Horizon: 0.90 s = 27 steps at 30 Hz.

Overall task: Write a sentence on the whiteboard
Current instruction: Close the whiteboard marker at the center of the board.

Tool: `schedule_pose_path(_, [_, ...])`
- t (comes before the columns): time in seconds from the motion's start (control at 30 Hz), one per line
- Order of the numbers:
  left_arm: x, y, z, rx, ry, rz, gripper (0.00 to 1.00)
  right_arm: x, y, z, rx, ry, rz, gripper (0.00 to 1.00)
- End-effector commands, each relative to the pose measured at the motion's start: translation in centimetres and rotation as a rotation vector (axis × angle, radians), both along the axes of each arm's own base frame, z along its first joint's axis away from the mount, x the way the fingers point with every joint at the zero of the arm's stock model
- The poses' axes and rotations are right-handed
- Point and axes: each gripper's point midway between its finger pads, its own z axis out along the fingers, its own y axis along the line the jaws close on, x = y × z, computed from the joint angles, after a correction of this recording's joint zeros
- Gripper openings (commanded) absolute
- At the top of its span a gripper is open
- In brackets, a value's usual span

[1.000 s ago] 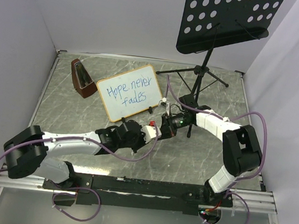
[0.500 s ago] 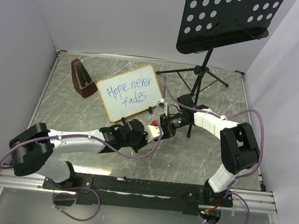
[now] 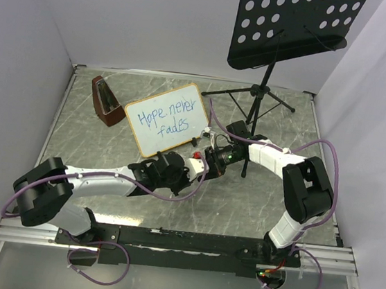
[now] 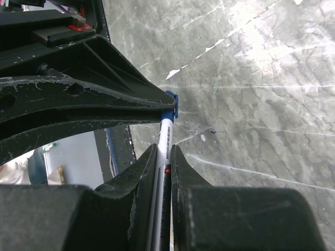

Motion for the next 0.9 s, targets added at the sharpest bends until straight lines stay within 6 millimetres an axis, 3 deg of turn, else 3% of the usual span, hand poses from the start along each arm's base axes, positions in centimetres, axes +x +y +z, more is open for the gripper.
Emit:
schedule_pose_path(0.0, [3.0,-6.5,14.5,-0.502,-0.263,-0.055,0.01,-2.8,2.8,2.3,0.137,0.073,0.133,0.0])
schedule_pose_path(0.27, [3.6,-6.9,16.6,-0.568,-0.295,-0.073,0.01,-3.0,2.9,2.3,0.142,0.08,0.14,0.0])
schedule_pose_path(0.5, [2.7,-5.4,14.9,-0.548,-0.227,-0.041,0.02,-2.5,2.7,2.5,0.143,0.073,0.129,0.0])
schedule_pose_path(0.6, [1.8,-3.5,14.6,-0.549,-0.208,-0.005,0.16,-2.2,2.4,2.5,0.145,0.073,0.116,0.0])
schedule_pose_path(0.63, [1.7,-2.8,14.3,-0.536,-0.199,0.021,0.26,-2.1,2.4,2.6,0.147,0.072,0.115,0.0])
schedule_pose_path(0.7, [1.0,-1.4,15.1,-0.554,-0.197,0.042,0.38,-2.0,2.3,2.6,0.148,0.071,0.112,0.0])
schedule_pose_path(0.73, [1.0,-0.6,14.3,-0.521,-0.181,0.066,0.47,-1.9,2.2,2.7,0.152,0.069,0.111,0.0])
schedule_pose_path(0.8, [0.6,0.6,14.6,-0.505,-0.187,0.081,0.57,-2.0,2.3,2.8,0.151,0.069,0.11,0.0])
schedule_pose_path(0.83, [0.3,1.3,13.3,-0.458,-0.16,0.095,0.77,-2.0,2.3,2.8,0.152,0.067,0.111,0.0])
schedule_pose_path(0.87, [0.2,1.8,13.4,-0.453,-0.165,0.102,0.82,-2.0,2.2,2.8,0.153,0.071,0.11,0.0])
